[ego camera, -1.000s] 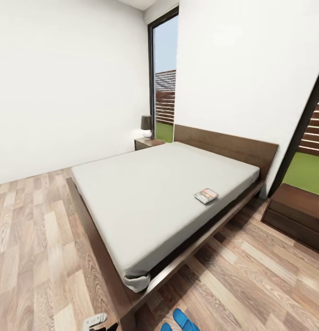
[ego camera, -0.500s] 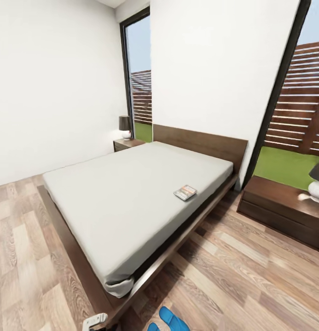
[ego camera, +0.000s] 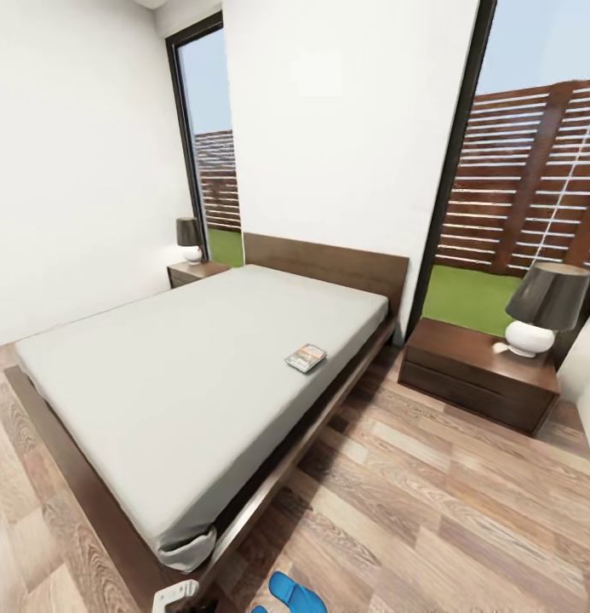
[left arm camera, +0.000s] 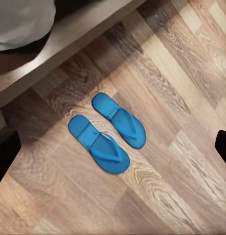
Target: In the bedroom, move the book from the bed onto either nightstand, and place the two sandals side by side next to the bed.
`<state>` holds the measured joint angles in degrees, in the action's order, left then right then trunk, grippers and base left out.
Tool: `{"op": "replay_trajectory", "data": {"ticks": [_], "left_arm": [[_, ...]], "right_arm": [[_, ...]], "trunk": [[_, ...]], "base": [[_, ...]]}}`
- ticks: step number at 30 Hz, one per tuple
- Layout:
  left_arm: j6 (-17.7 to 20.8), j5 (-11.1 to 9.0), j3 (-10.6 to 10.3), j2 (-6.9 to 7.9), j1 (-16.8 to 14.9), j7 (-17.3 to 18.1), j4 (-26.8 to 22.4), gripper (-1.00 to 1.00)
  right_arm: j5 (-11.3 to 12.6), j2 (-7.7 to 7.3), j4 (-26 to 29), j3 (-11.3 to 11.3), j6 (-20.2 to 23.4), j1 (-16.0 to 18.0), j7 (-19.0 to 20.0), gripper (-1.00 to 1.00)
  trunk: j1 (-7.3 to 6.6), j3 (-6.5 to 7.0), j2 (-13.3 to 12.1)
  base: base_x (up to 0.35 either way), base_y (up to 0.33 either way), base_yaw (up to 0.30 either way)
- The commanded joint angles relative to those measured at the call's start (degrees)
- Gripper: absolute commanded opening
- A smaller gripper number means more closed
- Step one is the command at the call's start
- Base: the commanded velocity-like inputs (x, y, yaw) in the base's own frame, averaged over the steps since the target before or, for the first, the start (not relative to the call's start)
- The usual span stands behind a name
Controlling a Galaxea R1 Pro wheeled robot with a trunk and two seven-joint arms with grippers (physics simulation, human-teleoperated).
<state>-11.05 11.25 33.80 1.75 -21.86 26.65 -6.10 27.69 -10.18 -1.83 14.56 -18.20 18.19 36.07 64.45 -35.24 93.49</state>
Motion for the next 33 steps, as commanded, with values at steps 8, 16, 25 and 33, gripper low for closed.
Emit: {"op": "replay_trajectory", "data": {"ticks": [8, 16, 25, 33], "left_arm": [[-0.3, 0.6, 0.5, 0.01, 0.0, 0.2, 0.0, 1.00], [-0.3, 0.6, 0.5, 0.01, 0.0, 0.2, 0.0, 1.00], [-0.3, 0.6, 0.5, 0.01, 0.0, 0.2, 0.0, 1.00], [-0.3, 0.6, 0.5, 0.01, 0.0, 0.2, 0.0, 1.00]], "right_arm": [[-0.2, -0.02, -0.2, 0.5, -0.2, 0.1, 0.3, 1.00], [-0.2, -0.02, -0.2, 0.4, -0.2, 0.1, 0.3, 1.00], [-0.2, -0.02, -0.2, 0.4, -0.2, 0.1, 0.3, 1.00], [-0.2, -0.02, -0.2, 0.5, -0.2, 0.1, 0.3, 1.00]], "trunk": [[-1.77, 1.39, -3.2], [-1.99, 1.57, -3.6], [-3.53, 2.82, -6.4], [-5.28, 4.26, -9.6]], "base": [[0.000, 0.000, -0.300], [0.000, 0.000, -0.300], [0.000, 0.000, -0.300], [0.000, 0.000, -0.300]]}}
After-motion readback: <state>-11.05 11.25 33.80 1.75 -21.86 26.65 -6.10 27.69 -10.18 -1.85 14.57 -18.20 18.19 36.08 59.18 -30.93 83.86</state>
